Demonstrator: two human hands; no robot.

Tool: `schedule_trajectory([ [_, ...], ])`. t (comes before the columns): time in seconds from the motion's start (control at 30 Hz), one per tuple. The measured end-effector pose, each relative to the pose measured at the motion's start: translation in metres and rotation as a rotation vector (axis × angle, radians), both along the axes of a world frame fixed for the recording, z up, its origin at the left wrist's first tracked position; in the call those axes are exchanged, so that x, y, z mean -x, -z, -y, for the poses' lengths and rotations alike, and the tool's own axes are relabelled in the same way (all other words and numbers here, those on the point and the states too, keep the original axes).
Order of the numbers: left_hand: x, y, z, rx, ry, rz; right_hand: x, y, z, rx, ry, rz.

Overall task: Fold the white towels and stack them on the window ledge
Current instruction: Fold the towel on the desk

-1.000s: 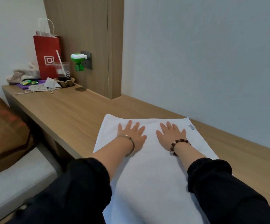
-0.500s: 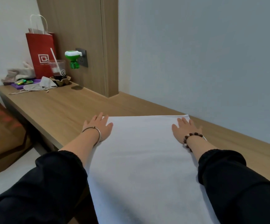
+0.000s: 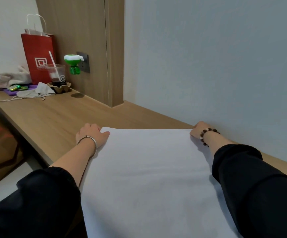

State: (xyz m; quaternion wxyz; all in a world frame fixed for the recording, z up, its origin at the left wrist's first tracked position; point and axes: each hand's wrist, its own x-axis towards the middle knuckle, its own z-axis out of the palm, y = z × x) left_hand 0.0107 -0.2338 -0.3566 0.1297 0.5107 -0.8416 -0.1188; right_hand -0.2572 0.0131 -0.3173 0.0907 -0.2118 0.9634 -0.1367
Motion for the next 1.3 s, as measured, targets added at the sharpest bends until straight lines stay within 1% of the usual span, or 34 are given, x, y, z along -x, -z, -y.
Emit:
schedule_trajectory([
  [0.03,0.003,-0.002,0.004,-0.021,0.013,0.011,0.002,-0.003,0.001,-0.033,-0.02,0.017],
  [0.13,0.011,-0.008,0.011,-0.078,0.09,-0.074,0.017,-0.008,0.008,-0.161,-0.068,0.007],
  [0.2,0.015,-0.013,0.011,-0.019,0.102,-0.078,0.021,-0.009,0.011,-0.257,-0.084,-0.048],
  [0.23,0.018,-0.017,0.01,0.04,0.09,-0.062,0.017,-0.014,0.01,-0.242,-0.088,-0.075],
  [0.27,0.021,-0.023,0.01,0.099,0.073,-0.055,0.018,-0.019,0.011,-0.243,-0.111,-0.15],
  [0.3,0.025,-0.032,0.007,0.151,0.056,-0.076,0.014,-0.027,0.011,-0.151,-0.088,-0.24],
  [0.33,0.029,-0.042,0.004,0.189,0.034,-0.137,0.013,-0.036,0.013,-0.016,-0.059,-0.349],
  [0.37,0.032,-0.055,0.001,0.21,0.001,-0.24,0.009,-0.048,0.014,0.119,-0.016,-0.447],
  [0.4,0.034,-0.069,-0.003,0.212,-0.038,-0.381,0.006,-0.059,0.014,0.251,0.007,-0.537],
  [0.47,0.032,-0.094,-0.012,0.183,-0.103,-0.676,-0.006,-0.084,0.009,0.487,0.055,-0.609],
  [0.5,0.028,-0.102,-0.017,0.164,-0.106,-0.775,-0.01,-0.092,0.004,0.568,0.08,-0.596],
  [0.57,0.014,-0.104,-0.029,0.102,-0.067,-0.862,-0.021,-0.099,-0.01,0.655,0.113,-0.559],
  [0.7,-0.027,-0.072,-0.057,-0.197,0.026,-0.947,-0.046,-0.076,-0.046,0.664,0.086,-0.46],
  [0.8,-0.059,-0.049,-0.093,-0.342,0.062,-1.067,-0.065,-0.048,-0.071,0.762,0.106,-0.391],
  [0.87,-0.073,-0.036,-0.123,-0.379,0.093,-1.047,-0.072,-0.028,-0.087,0.769,0.167,-0.338],
  [0.93,-0.08,-0.024,-0.147,-0.393,0.174,-0.921,-0.073,-0.009,-0.1,0.658,0.169,-0.284],
  [1.03,-0.086,-0.014,-0.166,-0.321,0.293,-0.634,-0.074,0.014,-0.115,0.448,0.033,-0.192],
  [1.13,-0.095,-0.013,-0.165,-0.216,0.298,-0.512,-0.08,0.022,-0.126,0.325,-0.041,-0.239],
  [1.2,-0.1,-0.014,-0.161,-0.199,0.262,-0.477,-0.089,0.018,-0.132,0.288,-0.021,-0.259],
  [1.3,-0.099,-0.017,-0.156,-0.261,0.096,-0.601,-0.104,0.015,-0.142,0.312,-0.002,-0.236],
])
